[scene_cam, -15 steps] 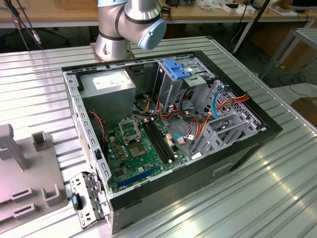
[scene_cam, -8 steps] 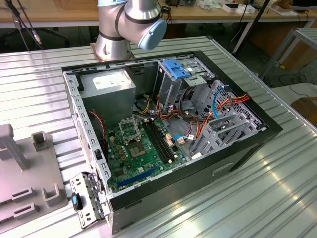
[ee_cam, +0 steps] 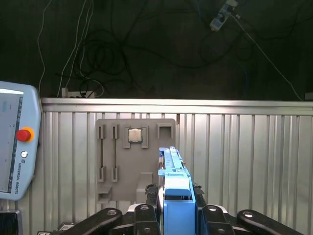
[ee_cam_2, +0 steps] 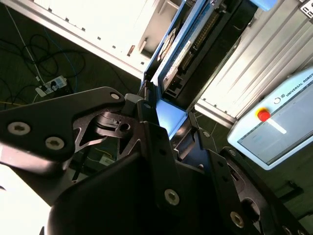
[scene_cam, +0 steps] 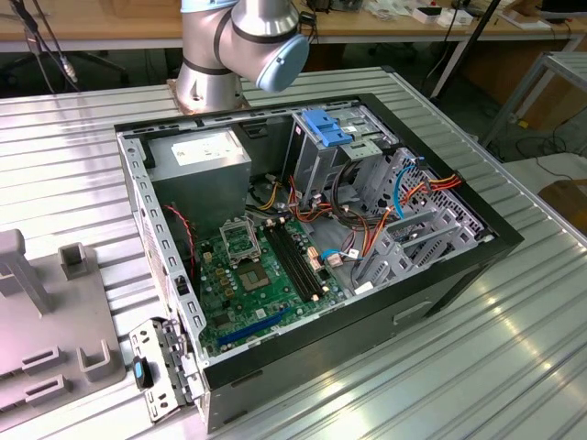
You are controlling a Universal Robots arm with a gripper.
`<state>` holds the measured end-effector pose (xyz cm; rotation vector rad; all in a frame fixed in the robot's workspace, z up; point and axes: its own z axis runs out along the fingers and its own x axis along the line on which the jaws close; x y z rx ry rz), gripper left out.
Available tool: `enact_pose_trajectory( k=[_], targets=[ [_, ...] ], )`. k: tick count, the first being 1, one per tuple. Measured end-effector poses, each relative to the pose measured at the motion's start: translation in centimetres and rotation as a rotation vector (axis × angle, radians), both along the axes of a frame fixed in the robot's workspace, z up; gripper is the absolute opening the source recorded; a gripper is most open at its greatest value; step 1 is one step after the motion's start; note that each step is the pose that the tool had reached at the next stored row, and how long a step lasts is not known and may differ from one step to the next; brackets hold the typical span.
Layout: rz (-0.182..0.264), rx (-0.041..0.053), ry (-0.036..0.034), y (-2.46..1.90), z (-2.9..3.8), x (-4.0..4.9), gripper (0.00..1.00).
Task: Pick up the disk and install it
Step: 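Pick up the disk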
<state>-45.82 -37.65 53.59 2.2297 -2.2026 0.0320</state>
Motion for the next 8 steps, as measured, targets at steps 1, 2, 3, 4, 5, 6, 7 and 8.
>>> enact_pose_trajectory(
  k=[1, 2, 3, 4, 5, 6, 7, 8],
  targets=[
    [0.000, -0.0001, 0.0002, 0.00, 0.00, 0.21, 0.36],
    [0.000, 0.0000, 0.0000, 0.00, -0.02, 0.35, 0.36],
    [0.000, -0.0001, 0.0001, 0.00, -0.02, 0.54, 0.36],
    [0.000, 0.0000, 0.0000, 0.00, -0.03, 0.67, 0.36],
    [0.000, -0.0001, 0.0000, 0.00, -0.03, 0.75, 0.36],
    [0.000, -0.0001, 0.0001, 0.00, -0.03, 0.84, 0.36],
    [0.000, -0.0001, 0.0000, 0.00, -0.04, 0.99, 0.36],
    [0.000, -0.0001, 0.0001, 0.00, -0.04, 1.14, 0.36]
  ],
)
